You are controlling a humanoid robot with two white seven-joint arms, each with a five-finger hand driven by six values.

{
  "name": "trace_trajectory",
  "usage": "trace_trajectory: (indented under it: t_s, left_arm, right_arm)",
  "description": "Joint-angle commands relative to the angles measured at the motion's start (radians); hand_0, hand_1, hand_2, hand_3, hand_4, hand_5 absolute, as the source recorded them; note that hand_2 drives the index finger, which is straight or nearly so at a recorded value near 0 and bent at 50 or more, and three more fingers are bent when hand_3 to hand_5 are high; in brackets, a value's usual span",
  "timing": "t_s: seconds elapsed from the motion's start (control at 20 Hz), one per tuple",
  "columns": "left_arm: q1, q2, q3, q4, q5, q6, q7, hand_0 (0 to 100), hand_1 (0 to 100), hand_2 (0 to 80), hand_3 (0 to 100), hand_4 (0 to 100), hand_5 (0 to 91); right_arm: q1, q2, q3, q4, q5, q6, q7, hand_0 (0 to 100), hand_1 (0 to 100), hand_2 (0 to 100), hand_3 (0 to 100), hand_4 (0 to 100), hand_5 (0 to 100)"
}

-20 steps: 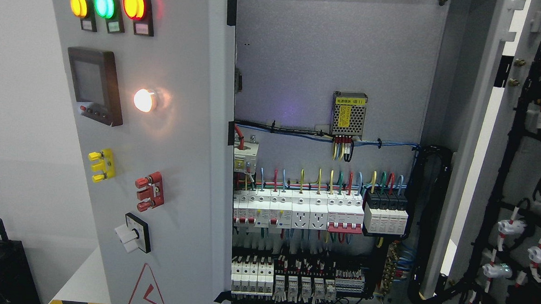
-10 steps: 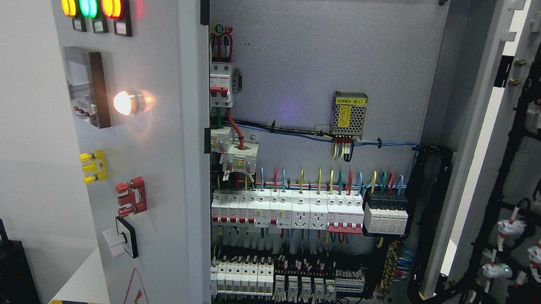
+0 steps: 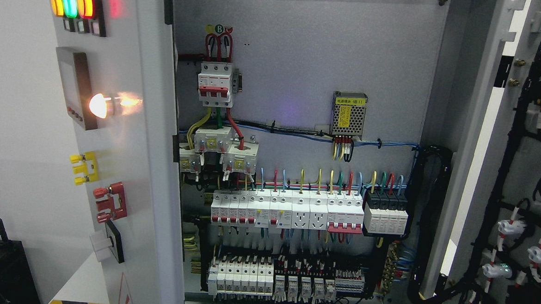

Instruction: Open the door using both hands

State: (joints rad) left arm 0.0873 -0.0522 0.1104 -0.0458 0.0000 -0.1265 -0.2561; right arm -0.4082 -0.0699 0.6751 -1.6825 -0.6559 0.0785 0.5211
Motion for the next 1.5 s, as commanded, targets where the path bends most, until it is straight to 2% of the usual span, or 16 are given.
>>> trace_trajectory:
  t_s: [0.0, 0.6, 1.05, 1.45]
  left_arm:
    - [0.000, 0.000, 0.000, 0.001, -0.026, 0.001, 0.000, 0, 0, 0.0, 0, 3, 0.0]
    - [0.000, 0.000, 0.000, 0.000, -0.026, 0.001, 0.000, 0, 0, 0.0, 0, 3, 0.0]
    - [0.000, 0.000, 0.000, 0.000, -0.026, -0.001, 0.000, 0, 0, 0.0, 0, 3, 0.0]
    - [0.000, 0.000, 0.000, 0.000, -0.026, 0.001, 0.000, 0, 0, 0.0, 0, 3, 0.0]
  right_arm:
    - [-0.012, 0.002, 0.057, -0.011, -0.001, 0.001, 0.000, 11, 0, 0, 0, 0, 0]
    - [-0.041, 0.013, 0.110, -0.006, 0.001, 0.009, -0.001, 11, 0, 0, 0, 0, 0]
    - [-0.075, 0.065, 0.138, 0.010, 0.004, 0.015, -0.009, 11, 0, 0, 0, 0, 0]
    - [-0.077, 0.076, 0.170, 0.012, 0.006, 0.024, -0.010, 11, 0, 0, 0, 0, 0]
